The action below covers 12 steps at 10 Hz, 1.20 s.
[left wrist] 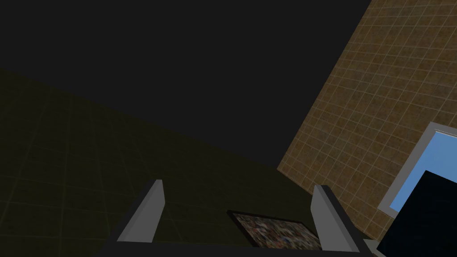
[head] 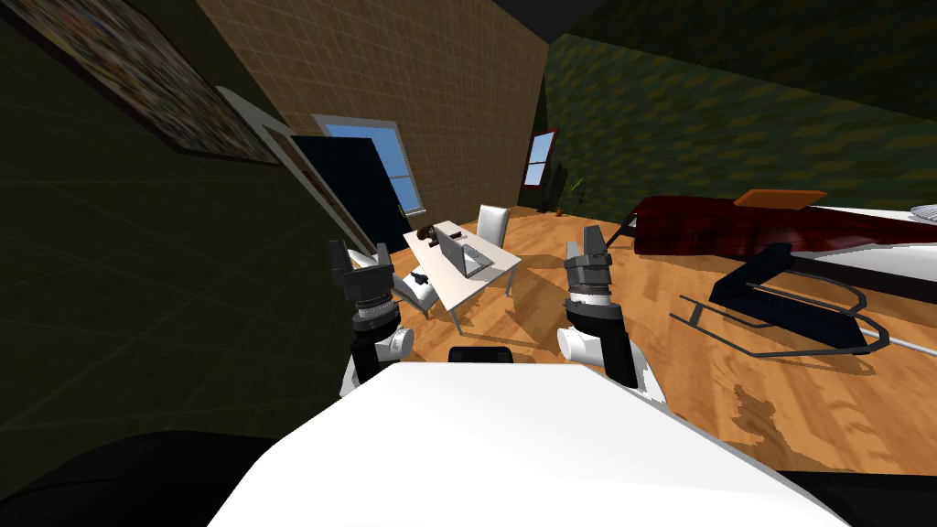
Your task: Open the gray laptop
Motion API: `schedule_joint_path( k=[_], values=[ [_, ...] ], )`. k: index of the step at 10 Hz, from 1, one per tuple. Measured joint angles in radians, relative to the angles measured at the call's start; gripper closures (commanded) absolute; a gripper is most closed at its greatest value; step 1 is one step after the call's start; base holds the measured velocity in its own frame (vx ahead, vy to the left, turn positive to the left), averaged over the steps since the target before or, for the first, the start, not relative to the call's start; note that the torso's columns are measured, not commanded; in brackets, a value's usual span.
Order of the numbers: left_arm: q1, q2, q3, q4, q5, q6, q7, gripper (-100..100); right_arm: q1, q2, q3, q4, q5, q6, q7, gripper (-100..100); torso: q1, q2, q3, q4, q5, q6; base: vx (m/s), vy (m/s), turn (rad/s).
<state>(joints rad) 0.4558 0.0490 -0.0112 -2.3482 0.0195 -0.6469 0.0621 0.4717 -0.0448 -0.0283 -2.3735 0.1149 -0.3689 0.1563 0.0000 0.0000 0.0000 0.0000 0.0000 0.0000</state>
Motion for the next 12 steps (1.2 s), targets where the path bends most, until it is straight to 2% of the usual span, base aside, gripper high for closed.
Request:
schedule_joint_path(
  k=[2,9,10,12],
  values=[
    [0.0,0.0,0.0,0.0,0.0,0.0,0.0,0,0.0,0.0,0.0,0.0,0.0,0.0,0.0,0,0.0,0.104,-0.209,0.105,0.0,0.0,0.0,0.0,0.0],
    [0.0,0.0,0.0,0.0,0.0,0.0,0.0,0,0.0,0.0,0.0,0.0,0.0,0.0,0.0,0,0.0,0.618,-1.234,0.617,0.0,0.0,0.0,0.0,0.0],
    [0.0,0.0,0.0,0.0,0.0,0.0,0.0,-100,0.0,0.0,0.0,0.0,0.0,0.0,0.0,0,0.0,0.691,-1.382,0.691,0.0,0.0,0.023,-0.022,-0.003],
    [-0.002,0.038,0.008,0.007,-0.007,0.026,-0.004,-100,0.0,0.0,0.0,0.0,0.0,0.0,0.0,0,-0.003,0.732,-1.472,0.733,-0.001,0.0,0.059,-0.072,-0.003]
  ],
)
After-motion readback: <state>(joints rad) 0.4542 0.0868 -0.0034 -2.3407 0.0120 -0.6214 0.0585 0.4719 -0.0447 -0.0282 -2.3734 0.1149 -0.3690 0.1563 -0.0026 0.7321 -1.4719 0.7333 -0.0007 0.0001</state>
